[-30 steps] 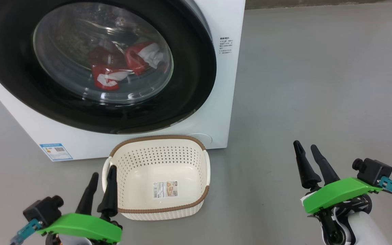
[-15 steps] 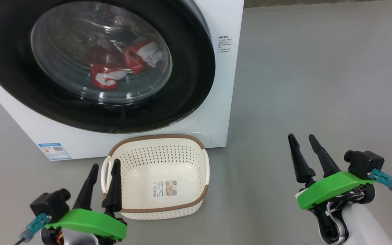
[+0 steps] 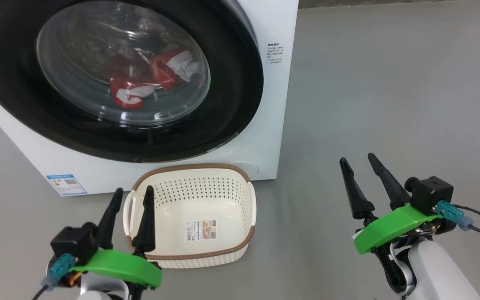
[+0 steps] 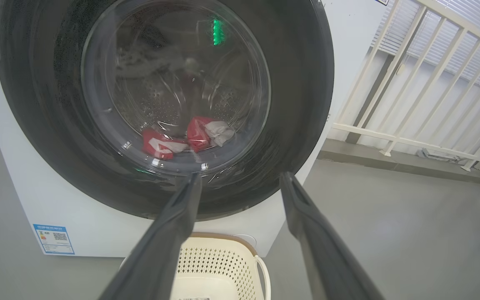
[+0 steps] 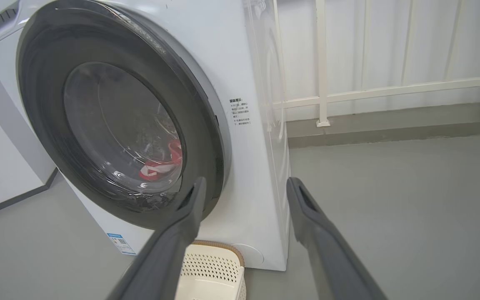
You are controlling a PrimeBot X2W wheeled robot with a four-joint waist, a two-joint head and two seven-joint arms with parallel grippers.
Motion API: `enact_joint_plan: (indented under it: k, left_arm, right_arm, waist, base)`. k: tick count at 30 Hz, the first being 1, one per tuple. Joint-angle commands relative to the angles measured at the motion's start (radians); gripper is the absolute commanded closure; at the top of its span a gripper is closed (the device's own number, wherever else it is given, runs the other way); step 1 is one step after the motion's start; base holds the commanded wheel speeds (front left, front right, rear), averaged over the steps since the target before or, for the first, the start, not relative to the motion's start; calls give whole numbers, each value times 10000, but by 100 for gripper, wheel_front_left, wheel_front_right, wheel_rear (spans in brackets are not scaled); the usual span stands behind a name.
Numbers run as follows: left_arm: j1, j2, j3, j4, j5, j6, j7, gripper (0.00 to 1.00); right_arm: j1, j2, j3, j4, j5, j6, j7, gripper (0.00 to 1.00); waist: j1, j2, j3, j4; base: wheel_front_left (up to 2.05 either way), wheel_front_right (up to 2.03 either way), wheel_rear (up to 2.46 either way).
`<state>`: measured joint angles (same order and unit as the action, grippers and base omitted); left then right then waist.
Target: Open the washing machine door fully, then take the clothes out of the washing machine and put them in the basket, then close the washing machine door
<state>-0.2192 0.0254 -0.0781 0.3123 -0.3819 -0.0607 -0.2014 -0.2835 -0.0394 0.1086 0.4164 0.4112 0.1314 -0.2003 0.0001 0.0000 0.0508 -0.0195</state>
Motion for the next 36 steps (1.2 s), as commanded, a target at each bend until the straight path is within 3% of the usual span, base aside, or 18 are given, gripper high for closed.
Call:
enact_joint_plan:
  k: [1,16,33,34,35,36]
  left_arm:
    - [-530,208,190,-256,324,88,-150,0]
    - [-965,247,129,-154,2054,160,-593,0]
    - [-1018,248,108,-164,2100,172,-603,0]
    - [-1023,248,94,-168,2114,172,-603,0]
    - [-1039,248,77,-188,2123,173,-603,0]
    - [-1065,248,58,-214,2128,173,-603,0]
  right_arm:
    - [-490,-66,223,-286,-332,-7,-163,0]
    - [-1000,-107,365,-302,-2042,-7,-605,0]
    - [-956,-108,430,-477,-1867,-7,-615,0]
    - [-958,-108,452,-477,-1756,-7,-615,11]
    - [-980,-108,460,-478,-1660,-7,-615,45]
    - [-1016,-108,475,-467,-1562,-7,-615,64]
  waist:
    - [0,0,17,2]
    - [0,0,279,-3]
    - [0,0,444,59]
    - [0,0,476,67]
    - [0,0,538,83]
    - [0,0,599,103]
  base:
    - [0,0,0]
    - [0,0,0]
    - [0,0,0]
    - [0,0,0]
    - [0,0,0]
    - [0,0,0]
